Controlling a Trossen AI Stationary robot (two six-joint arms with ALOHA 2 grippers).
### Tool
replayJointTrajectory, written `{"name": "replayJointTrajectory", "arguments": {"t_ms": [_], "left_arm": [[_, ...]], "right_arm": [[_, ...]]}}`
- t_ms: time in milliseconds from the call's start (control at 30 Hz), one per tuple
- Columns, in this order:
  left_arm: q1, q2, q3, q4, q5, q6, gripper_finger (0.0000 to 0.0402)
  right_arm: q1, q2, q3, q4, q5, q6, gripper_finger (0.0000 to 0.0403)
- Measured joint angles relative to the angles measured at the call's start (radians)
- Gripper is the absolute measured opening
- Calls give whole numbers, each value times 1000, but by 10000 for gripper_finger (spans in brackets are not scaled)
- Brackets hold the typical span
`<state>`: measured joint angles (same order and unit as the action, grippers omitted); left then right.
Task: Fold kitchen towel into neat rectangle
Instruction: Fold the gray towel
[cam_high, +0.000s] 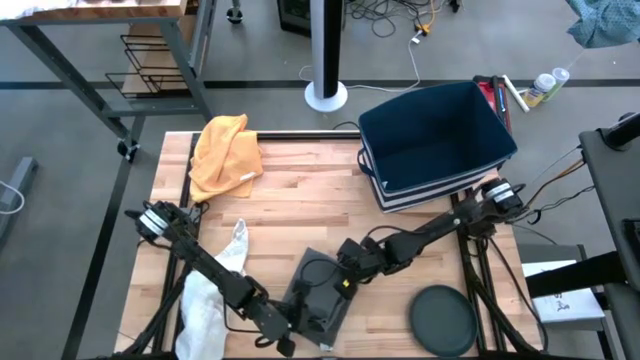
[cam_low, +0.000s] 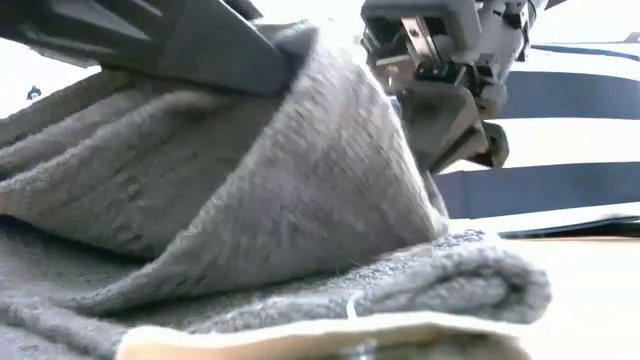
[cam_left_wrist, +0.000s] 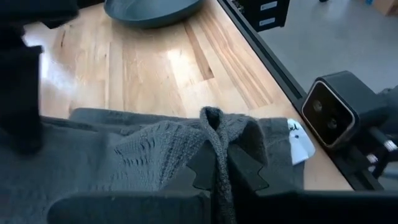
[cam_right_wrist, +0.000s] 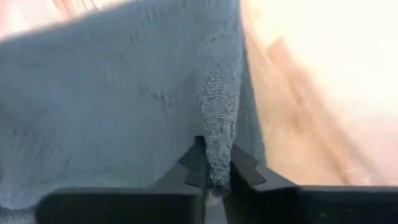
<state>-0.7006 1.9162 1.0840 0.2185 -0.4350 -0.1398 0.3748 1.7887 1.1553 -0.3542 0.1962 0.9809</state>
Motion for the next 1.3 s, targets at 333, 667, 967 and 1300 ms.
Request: {"name": "replayJointTrajectory", "arguments": {"t_ms": [333, 667, 967, 1300], "left_arm": [[-3, -225, -87, -235, -125, 53, 4], [3, -582, -406, -83, -126, -27, 5], [-5, -565, -507, 203, 1, -34, 7], [-10, -306, -322, 208, 119, -11, 8]], "right_arm": [[-14, -138, 0, -14, 225, -38, 5], [3, -209, 0, -24, 236, -4, 3], [82, -197, 0, -33, 120, 67, 3], [145, -35, 0, -58, 53, 180, 3]]}}
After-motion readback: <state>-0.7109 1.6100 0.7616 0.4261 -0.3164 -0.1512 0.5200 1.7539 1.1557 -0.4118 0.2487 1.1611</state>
